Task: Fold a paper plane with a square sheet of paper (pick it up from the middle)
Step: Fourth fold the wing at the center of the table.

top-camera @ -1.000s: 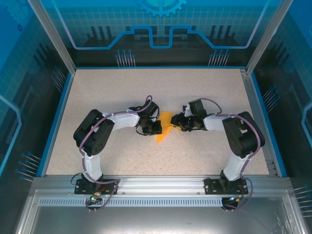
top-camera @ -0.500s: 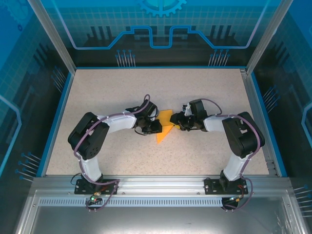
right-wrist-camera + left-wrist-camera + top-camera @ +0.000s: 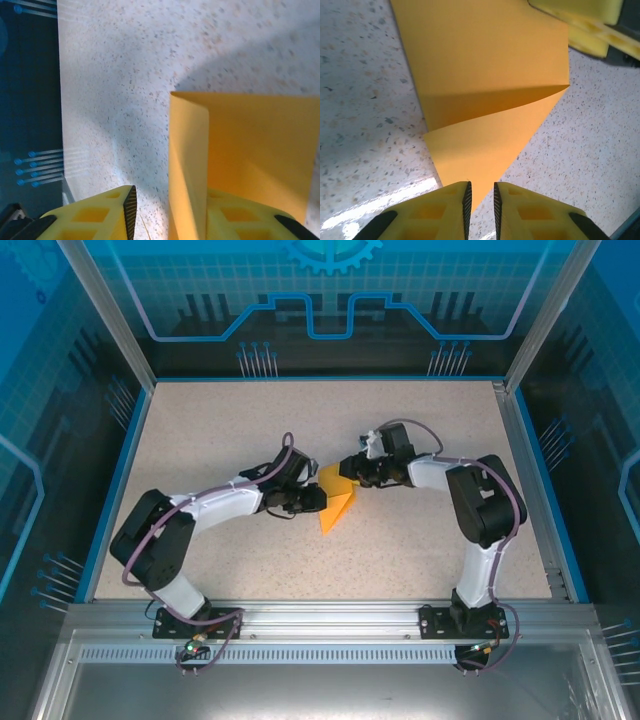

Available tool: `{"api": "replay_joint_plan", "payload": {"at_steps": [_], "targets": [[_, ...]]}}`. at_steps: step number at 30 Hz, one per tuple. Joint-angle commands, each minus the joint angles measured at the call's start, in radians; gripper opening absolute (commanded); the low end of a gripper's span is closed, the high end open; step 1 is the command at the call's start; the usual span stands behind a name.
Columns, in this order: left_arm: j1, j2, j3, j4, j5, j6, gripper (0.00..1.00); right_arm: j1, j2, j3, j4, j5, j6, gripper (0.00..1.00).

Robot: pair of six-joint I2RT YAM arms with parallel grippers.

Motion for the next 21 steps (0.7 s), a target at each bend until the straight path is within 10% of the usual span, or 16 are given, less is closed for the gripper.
{"api": "replay_joint_plan", "payload": {"at_steps": [1,9,21], "targets": [[-0.005,-0.043,-0.029,0.019,-0.05,-0.016,0.22,-0.016,0.045,0.076,-0.155,-0.076,-0.144,0.33],[-0.005,-0.089,-0.056,0.058,-0.009,0.013,0.25,-0.018,0.081,0.145,-0.247,-0.065,-0.173,0.14],[-0.114,-0.089,-0.004,-0.007,-0.078,0.137,0.37,-0.001,-0.083,-0.152,0.101,0.076,0.182,0.05]]}}
